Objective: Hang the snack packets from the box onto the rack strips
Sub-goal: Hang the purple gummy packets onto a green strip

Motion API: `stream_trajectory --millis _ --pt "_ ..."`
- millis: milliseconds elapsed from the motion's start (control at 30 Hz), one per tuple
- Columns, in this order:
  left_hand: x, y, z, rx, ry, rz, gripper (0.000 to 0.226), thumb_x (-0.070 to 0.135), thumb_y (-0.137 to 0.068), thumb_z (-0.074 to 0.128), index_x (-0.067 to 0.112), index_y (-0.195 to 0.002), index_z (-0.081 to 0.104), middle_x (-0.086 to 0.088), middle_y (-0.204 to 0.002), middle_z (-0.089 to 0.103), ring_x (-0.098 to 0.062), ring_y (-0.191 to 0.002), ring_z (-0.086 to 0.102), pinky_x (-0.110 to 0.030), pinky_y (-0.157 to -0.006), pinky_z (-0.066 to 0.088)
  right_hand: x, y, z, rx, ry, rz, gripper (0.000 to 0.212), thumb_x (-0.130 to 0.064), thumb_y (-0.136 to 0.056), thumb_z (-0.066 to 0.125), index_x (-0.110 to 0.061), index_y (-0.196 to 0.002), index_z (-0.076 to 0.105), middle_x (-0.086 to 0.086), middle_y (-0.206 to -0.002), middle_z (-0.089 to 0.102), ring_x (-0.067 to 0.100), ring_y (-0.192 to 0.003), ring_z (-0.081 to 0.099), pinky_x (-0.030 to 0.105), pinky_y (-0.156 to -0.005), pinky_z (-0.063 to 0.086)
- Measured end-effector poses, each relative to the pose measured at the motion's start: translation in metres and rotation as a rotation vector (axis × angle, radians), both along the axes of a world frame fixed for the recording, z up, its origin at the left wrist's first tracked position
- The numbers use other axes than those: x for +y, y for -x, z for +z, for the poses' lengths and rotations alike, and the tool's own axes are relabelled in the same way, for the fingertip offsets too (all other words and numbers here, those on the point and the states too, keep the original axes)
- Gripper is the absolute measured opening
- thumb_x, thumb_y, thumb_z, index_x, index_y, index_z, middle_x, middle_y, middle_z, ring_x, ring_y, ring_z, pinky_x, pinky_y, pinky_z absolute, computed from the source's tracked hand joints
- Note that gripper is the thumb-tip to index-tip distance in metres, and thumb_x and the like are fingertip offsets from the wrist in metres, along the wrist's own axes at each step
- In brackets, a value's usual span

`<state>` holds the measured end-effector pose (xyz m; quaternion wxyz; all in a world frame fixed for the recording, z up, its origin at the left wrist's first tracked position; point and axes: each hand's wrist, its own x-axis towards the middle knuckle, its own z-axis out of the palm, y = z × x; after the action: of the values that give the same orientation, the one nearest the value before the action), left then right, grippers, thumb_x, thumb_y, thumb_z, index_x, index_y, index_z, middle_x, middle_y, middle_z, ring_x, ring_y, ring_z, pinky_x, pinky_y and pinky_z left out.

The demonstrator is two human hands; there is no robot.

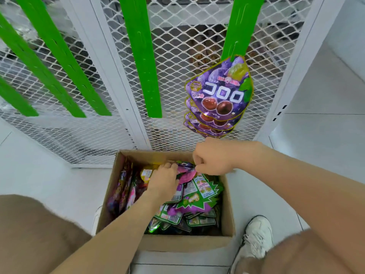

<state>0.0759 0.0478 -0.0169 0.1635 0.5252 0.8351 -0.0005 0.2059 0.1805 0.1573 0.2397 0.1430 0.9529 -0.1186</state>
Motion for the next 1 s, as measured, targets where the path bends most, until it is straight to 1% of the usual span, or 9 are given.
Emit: stream_trajectory --millis 100,200,433,567,700,800,867,933,1000 --pt "0.013 0.001 -0.023 0.116 -0.023 0.001 0.037 0.027 -0.100 0.063 0.021 -0.135 0.055 -0.004 -0.133 0.063 -0.031 -0.126 0.057 -0.045 -0.096 0.050 0.015 0.005 0.000 -0.020 0.066 -0.038 0.032 -0.032 -0.097 0.059 -0.004 -0.096 0.075 0.017 -0.092 0.075 0.034 -0.088 0.069 0.041 -0.071 0.055" --pt "0.023 0.008 -0.031 0.079 -0.028 0.061 0.020 0.035 -0.103 0.058 0.025 -0.117 0.069 -0.002 -0.115 0.075 -0.031 -0.108 0.068 -0.042 -0.085 0.056 0.028 0.010 -0.004 -0.050 0.110 -0.018 0.035 -0.031 -0.099 0.058 0.000 -0.101 0.075 0.020 -0.100 0.074 0.035 -0.093 0.069 0.041 -0.071 0.055" --pt "0.044 0.021 0.017 0.025 -0.042 0.006 0.027 0.035 -0.108 0.054 0.035 -0.129 0.069 -0.004 -0.114 0.074 -0.032 -0.107 0.070 -0.042 -0.083 0.057 0.044 0.010 -0.010 -0.122 0.041 0.013 0.024 -0.013 -0.097 0.055 -0.006 -0.073 0.055 0.005 -0.059 0.040 0.022 -0.053 0.039 0.030 -0.044 0.026" --pt "0.055 0.031 0.074 -0.195 -0.018 -0.100 0.013 0.020 -0.103 0.057 0.017 -0.108 0.069 -0.010 -0.105 0.073 -0.035 -0.102 0.067 -0.043 -0.082 0.055 0.056 -0.007 -0.016 -0.211 0.007 -0.045 0.037 -0.036 -0.088 0.077 -0.010 -0.078 0.053 -0.001 -0.063 0.051 0.027 -0.070 0.056 0.029 -0.053 0.041" --pt "0.060 0.040 0.137 -0.427 -0.058 -0.146 0.021 0.012 -0.101 0.060 0.023 -0.084 0.057 0.007 -0.080 0.062 -0.018 -0.079 0.057 -0.036 -0.073 0.042 0.070 -0.026 -0.009 -0.236 0.315 -0.207 0.034 -0.042 -0.085 0.082 -0.013 -0.076 0.066 -0.001 -0.056 0.068 0.011 -0.052 0.064 0.029 -0.060 0.059" --pt "0.053 0.040 0.178 -0.660 -0.128 -0.074 0.014 0.011 -0.100 0.063 0.019 -0.089 0.066 0.009 -0.071 0.071 -0.005 -0.065 0.058 -0.031 -0.069 0.048 0.067 -0.039 0.014 -0.058 0.561 -0.294 0.024 -0.031 -0.092 0.078 -0.012 -0.079 0.070 0.000 -0.068 0.073 0.010 -0.062 0.070 0.030 -0.063 0.059" --pt "0.047 0.035 0.203 -0.772 -0.151 -0.018 0.011 0.017 -0.089 0.067 0.013 -0.099 0.072 -0.007 -0.086 0.078 -0.015 -0.075 0.067 -0.033 -0.075 0.054 0.065 -0.044 0.031 0.160 0.526 -0.285 0.036 -0.032 -0.091 0.075 -0.003 -0.074 0.065 0.003 -0.062 0.062 0.013 -0.057 0.058 0.041 -0.059 0.054" --pt "0.044 0.034 0.225 -0.829 -0.170 0.027 0.033 0.021 -0.076 0.066 0.007 -0.105 0.073 -0.014 -0.095 0.078 -0.027 -0.082 0.074 -0.035 -0.074 0.061 0.062 -0.045 0.047 0.374 0.484 -0.316 0.045 -0.034 -0.089 0.076 0.002 -0.069 0.056 0.011 -0.058 0.044 0.015 -0.055 0.039 0.038 -0.052 0.034" --pt "0.042 0.034 0.242 -0.772 -0.194 -0.017 0.034 0.026 -0.076 0.074 0.009 -0.105 0.076 -0.018 -0.103 0.079 -0.036 -0.097 0.076 -0.046 -0.083 0.065 0.060 -0.046 0.065 0.549 0.475 -0.353 0.049 -0.040 -0.086 0.075 0.003 -0.072 0.058 0.022 -0.063 0.048 0.013 -0.058 0.040 0.036 -0.054 0.036"
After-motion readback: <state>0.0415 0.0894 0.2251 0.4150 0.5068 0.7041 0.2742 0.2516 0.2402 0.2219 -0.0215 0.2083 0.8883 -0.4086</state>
